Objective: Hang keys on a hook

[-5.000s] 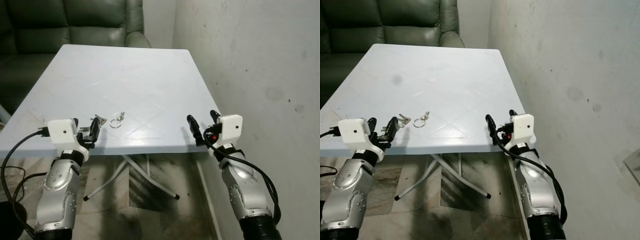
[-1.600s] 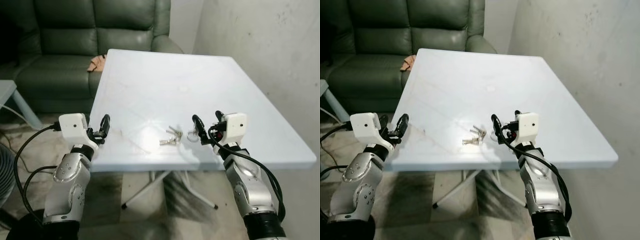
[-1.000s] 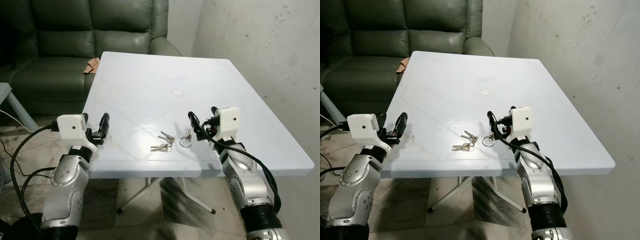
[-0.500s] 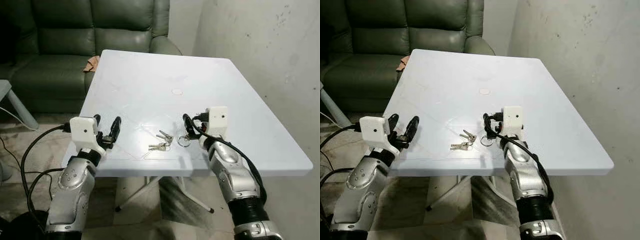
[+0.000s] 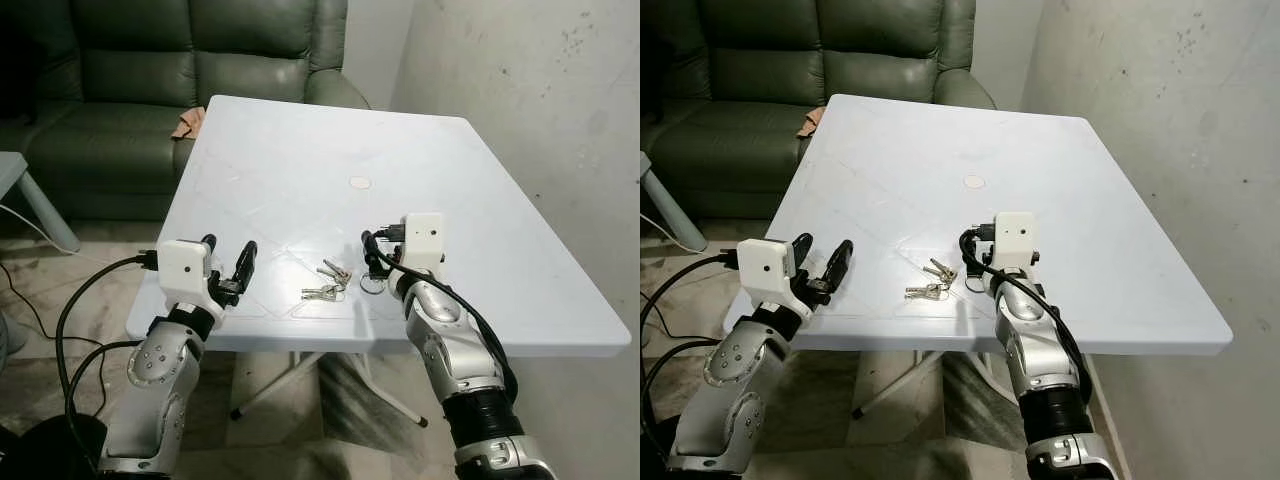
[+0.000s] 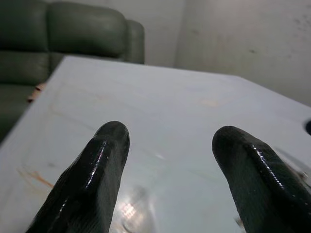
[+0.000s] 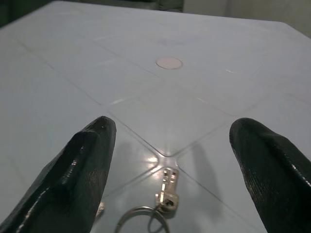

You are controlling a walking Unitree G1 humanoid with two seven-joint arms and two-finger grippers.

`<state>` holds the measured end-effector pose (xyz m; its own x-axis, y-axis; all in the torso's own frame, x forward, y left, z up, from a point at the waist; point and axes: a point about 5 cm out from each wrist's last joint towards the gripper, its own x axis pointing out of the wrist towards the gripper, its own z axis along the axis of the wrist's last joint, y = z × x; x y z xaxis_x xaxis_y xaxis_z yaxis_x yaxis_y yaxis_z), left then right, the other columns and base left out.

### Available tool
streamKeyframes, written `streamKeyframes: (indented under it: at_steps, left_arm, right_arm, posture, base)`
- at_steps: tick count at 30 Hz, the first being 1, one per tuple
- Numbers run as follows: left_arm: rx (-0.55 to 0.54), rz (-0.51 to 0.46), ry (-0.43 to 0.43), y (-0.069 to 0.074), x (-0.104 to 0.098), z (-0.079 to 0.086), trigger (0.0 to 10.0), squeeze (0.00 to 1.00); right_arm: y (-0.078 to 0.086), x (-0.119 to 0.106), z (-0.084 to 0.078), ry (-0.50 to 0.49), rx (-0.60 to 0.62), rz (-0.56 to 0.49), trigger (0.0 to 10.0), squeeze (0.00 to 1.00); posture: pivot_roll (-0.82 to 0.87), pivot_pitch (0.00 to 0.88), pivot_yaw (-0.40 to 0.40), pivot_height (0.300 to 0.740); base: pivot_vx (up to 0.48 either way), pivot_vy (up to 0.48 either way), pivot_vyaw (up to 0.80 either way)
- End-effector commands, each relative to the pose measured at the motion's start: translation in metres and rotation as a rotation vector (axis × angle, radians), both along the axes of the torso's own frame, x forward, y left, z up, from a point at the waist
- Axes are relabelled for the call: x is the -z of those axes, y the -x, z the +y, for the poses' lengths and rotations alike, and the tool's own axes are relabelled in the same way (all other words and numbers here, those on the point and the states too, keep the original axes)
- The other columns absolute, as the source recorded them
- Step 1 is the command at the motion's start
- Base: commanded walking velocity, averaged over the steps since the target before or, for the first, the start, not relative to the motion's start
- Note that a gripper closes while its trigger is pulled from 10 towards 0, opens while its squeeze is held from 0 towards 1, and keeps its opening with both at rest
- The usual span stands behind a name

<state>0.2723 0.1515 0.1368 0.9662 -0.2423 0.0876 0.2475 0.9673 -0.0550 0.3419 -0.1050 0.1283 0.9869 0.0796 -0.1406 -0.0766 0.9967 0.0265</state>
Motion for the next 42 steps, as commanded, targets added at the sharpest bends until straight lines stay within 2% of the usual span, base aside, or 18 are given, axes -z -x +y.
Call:
streamKeyframes:
  at_steps: [1,19,20,21,22,24,25,28,29,34,35,36,42]
  left_arm:
    - [0.035,0.009,-0.007,0.004,-0.001,-0.005,10.0,0.00]
    - [0.079,0.092,-0.016,0.026,0.012,-0.018,10.0,0.00]
    - [0.079,0.094,-0.016,0.027,0.012,-0.017,10.0,0.00]
    - [0.079,0.094,-0.016,0.027,0.012,-0.017,10.0,0.00]
    - [0.078,0.096,-0.017,0.027,0.012,-0.016,10.0,0.00]
    - [0.077,0.096,-0.017,0.027,0.011,-0.016,10.0,0.00]
    - [0.077,0.097,-0.019,0.026,0.011,-0.016,10.0,0.00]
    - [0.077,0.098,-0.020,0.026,0.010,-0.015,10.0,0.00]
    - [0.077,0.098,-0.019,0.026,0.010,-0.015,10.0,0.00]
    - [0.075,0.099,-0.023,0.025,0.010,-0.014,10.0,0.00]
    - [0.075,0.099,-0.022,0.025,0.009,-0.014,10.0,0.00]
    - [0.073,0.100,-0.021,0.025,0.009,-0.014,10.0,0.00]
    - [0.061,0.104,-0.020,0.026,0.009,-0.012,10.0,0.00]
  right_arm:
    - [-0.002,-0.002,0.000,0.020,0.008,0.002,10.0,0.00]
    - [0.007,0.002,-0.001,0.063,0.005,0.022,10.0,0.00]
    - [0.009,0.003,-0.002,0.064,0.003,0.020,9.3,0.00]
    - [0.009,0.002,-0.002,0.064,0.002,0.019,9.3,0.00]
    - [0.010,0.003,-0.003,0.077,0.006,0.019,4.9,0.00]
    - [0.011,0.004,-0.003,0.077,0.012,0.022,5.0,0.00]
    - [0.012,0.004,-0.004,0.078,0.011,0.022,3.8,0.00]
    - [0.013,0.004,-0.003,0.079,0.006,0.022,3.8,0.00]
    - [0.013,0.004,-0.004,0.080,0.008,0.024,0.0,0.00]
    - [0.014,0.003,-0.005,0.098,0.014,0.018,0.0,0.00]
    - [0.014,0.004,-0.007,0.081,0.001,0.040,3.9,0.00]
    - [0.014,0.004,-0.006,0.066,-0.015,0.048,10.0,0.00]
    - [0.016,0.003,-0.004,0.045,-0.041,0.053,10.0,0.00]
  posture:
    - [-0.02,0.076,-0.103,0.724]
    - [-0.04,0.176,-0.098,0.724]
    - [-0.04,0.178,-0.095,0.724]
    - [-0.04,0.178,-0.095,0.724]
    - [-0.05,0.180,-0.092,0.724]
    - [-0.05,0.181,-0.090,0.724]
    - [-0.05,0.182,-0.089,0.724]
    - [-0.05,0.182,-0.089,0.724]
    - [-0.05,0.182,-0.089,0.724]
    - [-0.05,0.184,-0.086,0.724]
    - [-0.05,0.192,-0.087,0.724]
    - [-0.05,0.192,-0.087,0.724]
    - [-0.05,0.194,-0.093,0.724]
  base:
    - [0.000,0.000,0.00]
    - [0.000,0.000,0.00]
    - [0.000,0.000,0.00]
    - [0.000,0.000,0.00]
    - [0.000,0.000,0.00]
    - [0.000,0.000,0.00]
    - [0.000,0.000,0.00]
    - [0.000,0.000,0.00]
    - [0.000,0.000,0.00]
    - [0.000,0.000,0.00]
    - [0.000,0.000,0.00]
    - [0.000,0.000,0.00]
    - [0.000,0.000,0.00]
